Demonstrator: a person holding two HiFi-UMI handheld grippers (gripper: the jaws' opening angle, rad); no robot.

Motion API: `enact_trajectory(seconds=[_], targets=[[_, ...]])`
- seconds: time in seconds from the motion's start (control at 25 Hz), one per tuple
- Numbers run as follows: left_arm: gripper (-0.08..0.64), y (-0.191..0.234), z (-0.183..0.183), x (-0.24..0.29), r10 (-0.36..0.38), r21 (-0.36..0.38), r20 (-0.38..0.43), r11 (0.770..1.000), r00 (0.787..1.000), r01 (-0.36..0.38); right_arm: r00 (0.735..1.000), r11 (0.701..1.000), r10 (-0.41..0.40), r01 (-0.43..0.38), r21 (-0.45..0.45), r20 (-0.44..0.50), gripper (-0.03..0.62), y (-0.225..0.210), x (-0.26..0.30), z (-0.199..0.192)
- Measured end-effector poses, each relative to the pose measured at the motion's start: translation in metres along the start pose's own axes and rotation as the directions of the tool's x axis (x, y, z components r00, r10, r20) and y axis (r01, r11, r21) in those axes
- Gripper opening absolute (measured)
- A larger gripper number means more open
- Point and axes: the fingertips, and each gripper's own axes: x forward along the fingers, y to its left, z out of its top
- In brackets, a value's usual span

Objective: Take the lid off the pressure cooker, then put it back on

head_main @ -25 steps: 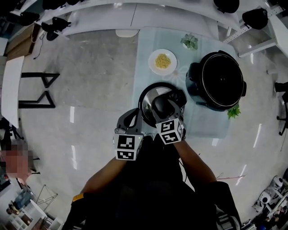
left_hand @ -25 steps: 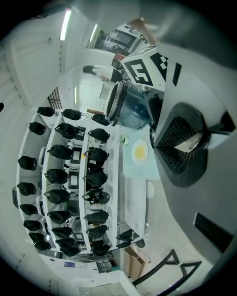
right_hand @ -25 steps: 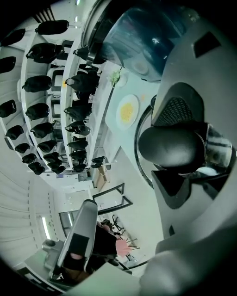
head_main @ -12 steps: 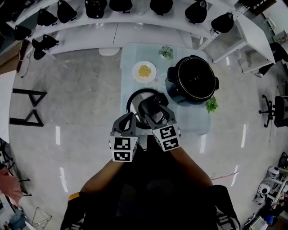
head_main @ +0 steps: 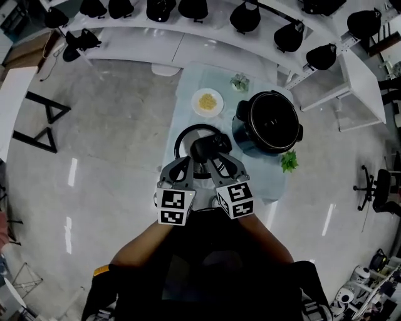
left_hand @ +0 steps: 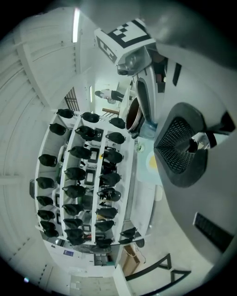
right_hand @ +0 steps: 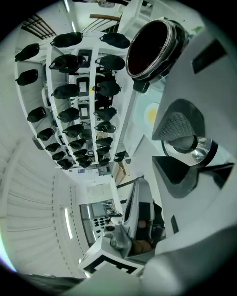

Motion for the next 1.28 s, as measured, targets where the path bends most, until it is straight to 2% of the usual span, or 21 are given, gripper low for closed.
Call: enact_trajectory(seconds=[0.16, 0.32, 0.48, 0.68, 0.96, 1.28], targets=[[0.006, -0.023, -0.010, -0.006, 0.083, -0.054, 0.006, 0.995, 0.997, -0.083, 0.997, 0.995, 0.079, -0.077, -0.062, 0.019, 0.101, -0.005, -0.017, -0.006], [0.008, -0.057, -0.020, -0.020, 0.181, -0.095, 0.014, 0.979, 0.983, -0.179, 0.987, 0.977, 0.157, -0.152, -0.150, 0.025, 0.094, -0.010, -0.044, -0.024], [0.008, -0.094, -0.031, -0.034, 0.268, -0.128, 0.011, 0.956, 0.963, -0.265, 0.973, 0.953, 0.231, -0.222, -0.209, 0.023, 0.083, -0.018, -0.076, -0.041], [0.006, -0.128, -0.033, -0.058, 0.381, -0.155, 0.037, 0.915, 0.924, -0.371, 0.945, 0.916, 0.324, -0.302, -0.265, 0.041, 0.072, -0.022, -0.107, -0.048], [0.006, -0.154, -0.037, -0.079, 0.423, -0.138, 0.021, 0.899, 0.906, -0.417, 0.933, 0.906, 0.358, -0.336, -0.258, 0.042, 0.069, -0.023, -0.138, -0.056], [0.008, -0.177, -0.047, -0.074, 0.390, -0.111, 0.003, 0.915, 0.921, -0.388, 0.937, 0.912, 0.348, -0.329, -0.246, 0.038, 0.071, -0.030, -0.151, -0.068]])
